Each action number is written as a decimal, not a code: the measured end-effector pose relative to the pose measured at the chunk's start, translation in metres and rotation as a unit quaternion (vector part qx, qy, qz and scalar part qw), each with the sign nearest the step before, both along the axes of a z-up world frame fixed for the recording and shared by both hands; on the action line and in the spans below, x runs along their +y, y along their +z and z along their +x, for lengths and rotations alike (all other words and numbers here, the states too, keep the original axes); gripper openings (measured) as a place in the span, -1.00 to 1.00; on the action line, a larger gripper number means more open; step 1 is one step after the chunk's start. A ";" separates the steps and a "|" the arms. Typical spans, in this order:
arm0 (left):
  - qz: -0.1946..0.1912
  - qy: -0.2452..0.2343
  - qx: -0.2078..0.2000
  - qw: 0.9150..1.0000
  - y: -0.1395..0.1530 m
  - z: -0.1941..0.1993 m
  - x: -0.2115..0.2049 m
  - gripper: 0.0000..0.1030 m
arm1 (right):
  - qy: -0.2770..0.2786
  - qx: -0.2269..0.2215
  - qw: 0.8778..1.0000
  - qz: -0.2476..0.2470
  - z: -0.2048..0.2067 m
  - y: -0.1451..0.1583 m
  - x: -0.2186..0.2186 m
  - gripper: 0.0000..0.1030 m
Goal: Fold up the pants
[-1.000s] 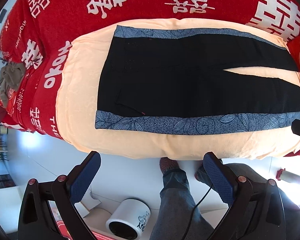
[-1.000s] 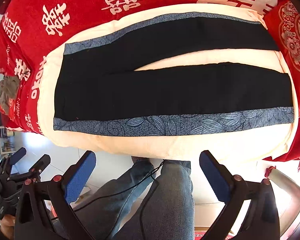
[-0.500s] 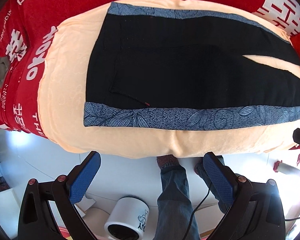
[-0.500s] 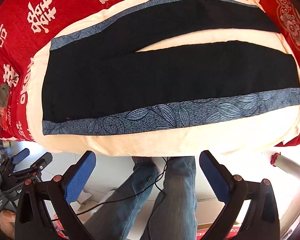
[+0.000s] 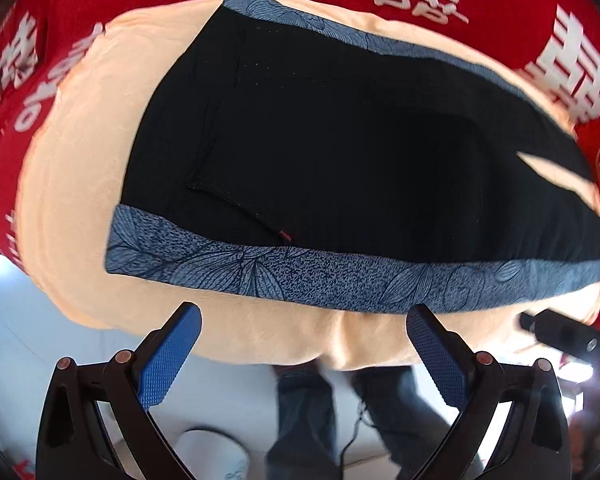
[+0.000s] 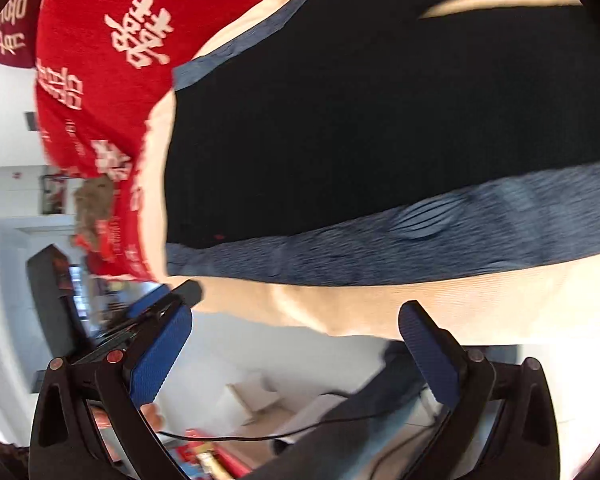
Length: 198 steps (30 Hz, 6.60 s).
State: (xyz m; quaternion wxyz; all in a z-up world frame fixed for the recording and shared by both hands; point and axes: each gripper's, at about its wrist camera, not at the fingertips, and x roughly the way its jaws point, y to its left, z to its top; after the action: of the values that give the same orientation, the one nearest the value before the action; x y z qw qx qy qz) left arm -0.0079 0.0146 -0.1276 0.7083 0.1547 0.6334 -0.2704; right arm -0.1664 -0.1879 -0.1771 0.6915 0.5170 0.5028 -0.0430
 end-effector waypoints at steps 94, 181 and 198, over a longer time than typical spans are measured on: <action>0.029 0.102 -0.107 0.989 -0.040 0.239 -0.231 0.50 | 0.082 -0.036 0.995 -0.050 0.262 -0.030 -0.230 -0.47; 0.028 -0.127 -0.045 0.991 -0.037 -0.025 -0.432 0.60 | -0.132 0.179 0.956 -0.190 -0.115 -0.012 -0.478 -0.72; 0.010 -0.099 -0.073 0.992 -0.055 0.046 -0.535 0.60 | -0.094 0.136 0.950 -0.266 -0.050 -0.032 -0.534 -1.00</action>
State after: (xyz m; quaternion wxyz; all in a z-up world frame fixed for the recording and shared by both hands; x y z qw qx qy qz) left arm 0.0384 -0.5208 -0.1830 0.7205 0.2435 0.5645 -0.3209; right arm -0.2162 -0.7223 -0.2089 0.7219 0.3482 0.5116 -0.3098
